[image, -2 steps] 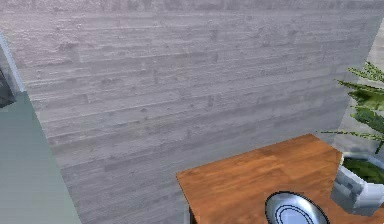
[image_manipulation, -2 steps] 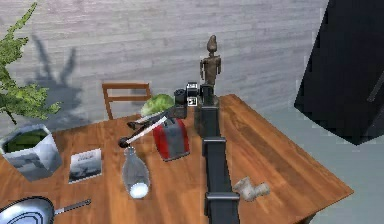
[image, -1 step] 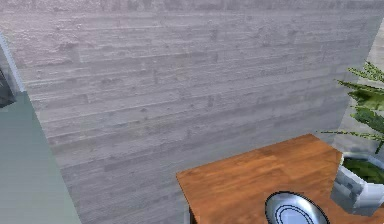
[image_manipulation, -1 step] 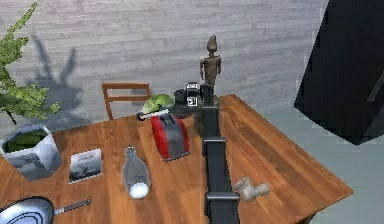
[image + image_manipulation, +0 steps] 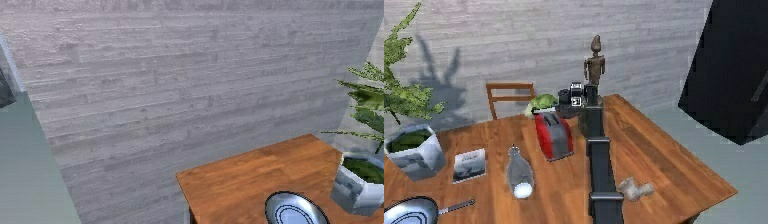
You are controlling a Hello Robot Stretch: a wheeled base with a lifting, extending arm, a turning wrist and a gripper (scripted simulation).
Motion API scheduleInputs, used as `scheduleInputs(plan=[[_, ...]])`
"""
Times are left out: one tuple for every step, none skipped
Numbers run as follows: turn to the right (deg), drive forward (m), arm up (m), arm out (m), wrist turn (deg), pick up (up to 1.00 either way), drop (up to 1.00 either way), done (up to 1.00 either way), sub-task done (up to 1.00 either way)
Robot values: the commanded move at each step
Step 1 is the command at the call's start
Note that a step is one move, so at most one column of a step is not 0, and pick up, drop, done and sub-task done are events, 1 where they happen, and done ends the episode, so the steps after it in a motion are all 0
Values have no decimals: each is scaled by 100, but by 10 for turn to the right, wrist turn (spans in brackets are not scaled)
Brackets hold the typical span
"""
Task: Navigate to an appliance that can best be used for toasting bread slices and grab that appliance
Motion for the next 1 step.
scheduleInputs(plan=[[0, 0, -30, 0, 0, 0, 0, 0, 0]])
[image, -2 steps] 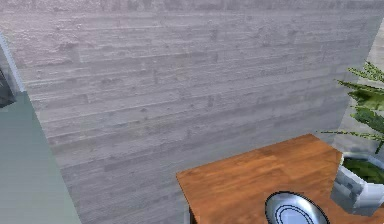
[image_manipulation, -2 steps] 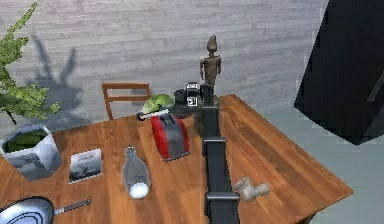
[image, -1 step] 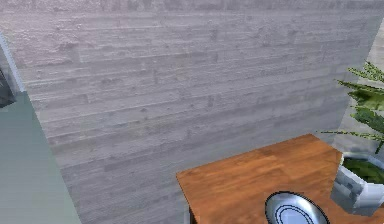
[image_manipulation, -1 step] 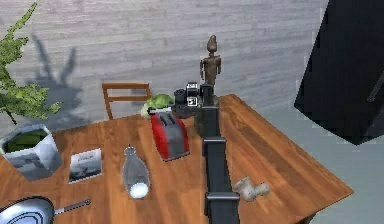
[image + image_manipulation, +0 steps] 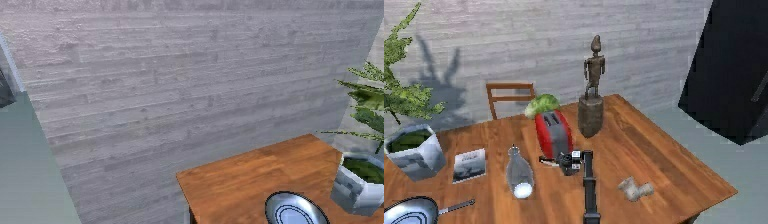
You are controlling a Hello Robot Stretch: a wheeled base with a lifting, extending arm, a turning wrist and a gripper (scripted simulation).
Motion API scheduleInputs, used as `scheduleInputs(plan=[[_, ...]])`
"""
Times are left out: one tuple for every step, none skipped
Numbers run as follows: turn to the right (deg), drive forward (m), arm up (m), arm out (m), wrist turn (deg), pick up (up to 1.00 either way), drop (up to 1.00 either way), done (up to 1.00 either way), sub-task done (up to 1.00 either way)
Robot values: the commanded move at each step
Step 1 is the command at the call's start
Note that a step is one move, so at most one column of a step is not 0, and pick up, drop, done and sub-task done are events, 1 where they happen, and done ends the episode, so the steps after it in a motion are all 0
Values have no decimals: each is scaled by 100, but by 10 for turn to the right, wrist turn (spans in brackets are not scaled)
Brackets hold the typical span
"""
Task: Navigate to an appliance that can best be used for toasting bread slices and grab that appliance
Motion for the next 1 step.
scheduleInputs(plan=[[0, 0, 0, 0, 0, 100, 0, 0, 0]])
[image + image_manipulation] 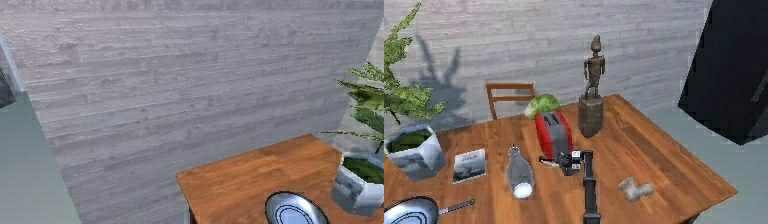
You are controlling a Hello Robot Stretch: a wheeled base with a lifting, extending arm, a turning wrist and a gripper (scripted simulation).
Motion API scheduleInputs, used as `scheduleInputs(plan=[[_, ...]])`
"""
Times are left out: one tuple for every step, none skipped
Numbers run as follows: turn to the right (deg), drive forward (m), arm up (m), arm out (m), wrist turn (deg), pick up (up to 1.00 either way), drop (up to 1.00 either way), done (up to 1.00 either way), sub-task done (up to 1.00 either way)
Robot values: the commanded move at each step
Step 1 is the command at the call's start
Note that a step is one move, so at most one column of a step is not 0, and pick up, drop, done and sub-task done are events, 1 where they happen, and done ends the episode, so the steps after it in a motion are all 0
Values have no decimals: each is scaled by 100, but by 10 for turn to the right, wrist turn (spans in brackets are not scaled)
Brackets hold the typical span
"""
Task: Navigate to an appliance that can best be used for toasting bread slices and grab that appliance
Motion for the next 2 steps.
scheduleInputs(plan=[[0, 0, 10, 0, 0, 0, 0, 0, 0], [0, 0, 0, 0, 0, 0, 0, 100, 0]])
